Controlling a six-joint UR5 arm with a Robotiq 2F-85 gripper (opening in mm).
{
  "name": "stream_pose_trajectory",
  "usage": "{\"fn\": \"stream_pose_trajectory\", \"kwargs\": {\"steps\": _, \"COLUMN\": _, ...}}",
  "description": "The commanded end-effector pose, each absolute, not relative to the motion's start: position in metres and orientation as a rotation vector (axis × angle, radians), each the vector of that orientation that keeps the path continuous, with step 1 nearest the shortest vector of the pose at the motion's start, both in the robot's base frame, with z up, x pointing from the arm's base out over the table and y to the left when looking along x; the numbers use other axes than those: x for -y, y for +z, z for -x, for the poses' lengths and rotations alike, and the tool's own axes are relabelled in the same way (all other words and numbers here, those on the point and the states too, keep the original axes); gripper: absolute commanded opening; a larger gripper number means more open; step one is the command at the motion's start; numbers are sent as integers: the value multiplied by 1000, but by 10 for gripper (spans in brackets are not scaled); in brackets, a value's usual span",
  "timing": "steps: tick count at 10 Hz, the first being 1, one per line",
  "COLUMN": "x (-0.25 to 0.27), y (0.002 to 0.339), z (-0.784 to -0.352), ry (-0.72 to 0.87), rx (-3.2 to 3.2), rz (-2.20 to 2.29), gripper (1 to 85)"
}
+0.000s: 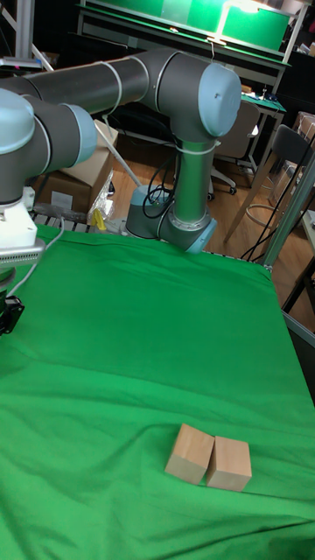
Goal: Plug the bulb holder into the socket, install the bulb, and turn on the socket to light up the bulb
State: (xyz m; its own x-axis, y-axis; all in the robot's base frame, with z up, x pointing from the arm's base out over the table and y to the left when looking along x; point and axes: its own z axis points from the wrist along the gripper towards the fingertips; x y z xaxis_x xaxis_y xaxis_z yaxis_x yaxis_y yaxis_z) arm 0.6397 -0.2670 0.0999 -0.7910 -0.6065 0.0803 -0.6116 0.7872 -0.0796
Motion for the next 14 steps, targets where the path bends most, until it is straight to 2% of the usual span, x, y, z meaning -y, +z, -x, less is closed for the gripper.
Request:
{"fn": "stream_pose_trajectory", "kwargs": {"steps": 1, "x": 266, "y": 99, "z": -641, "ry": 192, "rx": 2979, "rz": -868, "gripper": 10}}
{"fn": "stream_pose_trajectory", "kwargs": {"steps": 8, "x": 272, "y": 101, "z": -641, "ry": 246, "rx": 3001, "rz": -779, "gripper": 23}}
{"fn": "stream_pose_trajectory", "kwargs": {"steps": 10, "x": 272, "y": 102, "z": -637, "ry": 249, "rx": 2982, "rz": -807, "gripper": 60}}
{"fn": "stream_pose_trajectory", "kwargs": {"steps": 12, "x": 269, "y": 101, "z": -638, "ry": 231, "rx": 2967, "rz": -875, "gripper": 167}}
{"fn": "stream_pose_trajectory", "kwargs": {"steps": 14, "x": 272, "y": 103, "z": -634, "ry": 246, "rx": 2924, "rz": -962, "gripper": 220}}
